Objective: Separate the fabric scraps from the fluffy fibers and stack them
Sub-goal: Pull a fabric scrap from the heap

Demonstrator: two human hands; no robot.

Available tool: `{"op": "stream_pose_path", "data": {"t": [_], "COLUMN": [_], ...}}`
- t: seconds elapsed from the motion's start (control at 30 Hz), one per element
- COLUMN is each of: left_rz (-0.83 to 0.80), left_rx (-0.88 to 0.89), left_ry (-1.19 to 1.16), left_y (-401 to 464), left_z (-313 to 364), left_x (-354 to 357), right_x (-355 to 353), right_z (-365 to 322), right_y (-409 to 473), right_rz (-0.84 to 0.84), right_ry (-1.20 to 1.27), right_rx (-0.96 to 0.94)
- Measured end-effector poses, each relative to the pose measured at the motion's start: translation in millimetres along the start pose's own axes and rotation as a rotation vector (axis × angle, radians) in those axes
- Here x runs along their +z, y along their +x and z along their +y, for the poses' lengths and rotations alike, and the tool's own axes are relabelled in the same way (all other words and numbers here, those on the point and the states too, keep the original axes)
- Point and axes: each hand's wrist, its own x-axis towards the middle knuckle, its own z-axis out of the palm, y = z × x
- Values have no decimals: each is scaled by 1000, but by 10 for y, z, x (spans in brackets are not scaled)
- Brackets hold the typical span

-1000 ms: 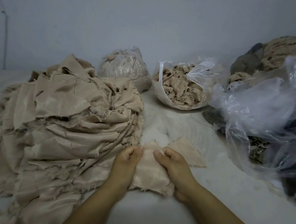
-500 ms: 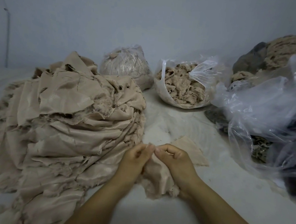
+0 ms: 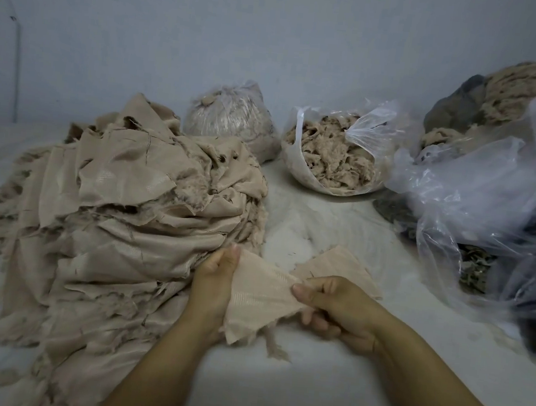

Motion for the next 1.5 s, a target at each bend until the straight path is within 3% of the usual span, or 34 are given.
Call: {"op": "stream_pose_path", "data": {"t": [0.2, 0.33, 0.53, 0.6, 0.67, 0.77, 0.87, 0.93, 1.07, 1.13, 1.2, 1.27, 1.4, 1.5], "left_rz": [70, 123, 175, 266, 272, -83, -451, -392, -184, -138, -80, -71, -135, -134], "left_rx": [42, 164, 198, 196, 197, 151, 61, 144, 47, 48, 20, -51, -187, -211], "left_ry": [-13, 54, 175, 164, 147, 97, 354, 447, 164, 122, 92, 29, 75, 183], "left_y": [-34, -36, 7, 46, 49, 10, -55, -82, 11, 52, 83, 120, 188, 168], "left_z": [-65, -119, -197, -203, -147, -35, -23, 7, 149, 212, 241, 258, 189, 16], "left_x": [125, 116, 109, 54, 16, 92, 245, 346, 444, 474, 507, 558, 706, 769], "right_x": [52, 94, 159, 73, 21, 90, 147, 100, 3, -30, -114, -244, -504, -619], "right_z": [92, 152, 87, 42, 17, 31, 38, 39, 92, 85, 36, -11, 4, 64], "right_y": [159, 216, 235, 209, 156, 130, 147, 157, 112, 105, 129, 167, 297, 355], "right_rz": [410, 624, 695, 670, 587, 466, 437, 486, 199, 188, 315, 505, 852, 944], "right_ry": [114, -75, 300, 415, 316, 114, 5, 22, 238, 342, 533, 556, 275, 45], "right_rx": [-168, -288, -370, -357, -314, -339, -382, -330, -186, -210, -263, -334, -356, -267]}}
